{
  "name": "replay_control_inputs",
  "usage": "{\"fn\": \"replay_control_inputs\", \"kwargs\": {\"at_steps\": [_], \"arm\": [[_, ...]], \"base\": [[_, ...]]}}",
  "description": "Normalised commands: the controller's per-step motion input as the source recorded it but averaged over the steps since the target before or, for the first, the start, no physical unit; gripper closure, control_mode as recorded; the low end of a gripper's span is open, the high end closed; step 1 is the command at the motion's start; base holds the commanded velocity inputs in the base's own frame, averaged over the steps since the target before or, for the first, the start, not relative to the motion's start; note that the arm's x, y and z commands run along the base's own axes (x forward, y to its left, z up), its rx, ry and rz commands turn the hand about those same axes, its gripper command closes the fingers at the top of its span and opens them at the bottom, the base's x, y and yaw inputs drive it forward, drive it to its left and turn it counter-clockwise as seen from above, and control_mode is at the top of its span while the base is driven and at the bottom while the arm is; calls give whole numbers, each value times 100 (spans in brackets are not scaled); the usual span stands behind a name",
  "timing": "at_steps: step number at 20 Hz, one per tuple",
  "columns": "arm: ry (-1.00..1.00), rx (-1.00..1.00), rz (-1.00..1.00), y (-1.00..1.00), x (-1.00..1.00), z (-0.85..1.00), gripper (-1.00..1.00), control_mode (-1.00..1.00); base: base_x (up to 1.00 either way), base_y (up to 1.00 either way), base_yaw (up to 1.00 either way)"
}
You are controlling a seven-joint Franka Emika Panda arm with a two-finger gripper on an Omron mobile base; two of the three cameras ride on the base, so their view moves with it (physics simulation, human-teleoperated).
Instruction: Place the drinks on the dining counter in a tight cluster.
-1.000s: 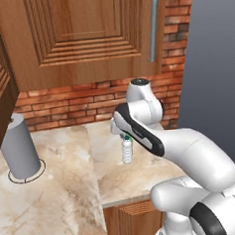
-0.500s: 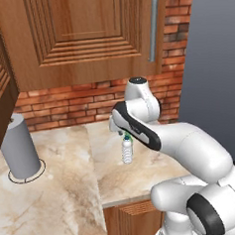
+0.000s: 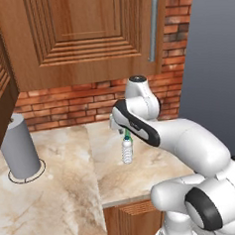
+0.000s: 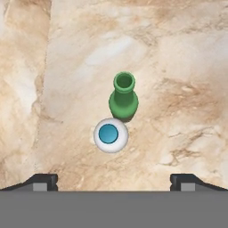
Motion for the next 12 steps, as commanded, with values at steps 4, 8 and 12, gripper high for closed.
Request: {"fn": "replay_control_inputs", "kwargs": {"at_steps": [4, 8, 12], "arm": [[0, 0, 0, 0, 0, -18, -100, -100], [0, 0, -1, 0, 0, -24, -100, -100], [0, 0, -1, 0, 0, -18, -100, -100]], "base": [[0, 0, 0], [0, 0, 0], [0, 0, 0]]}}
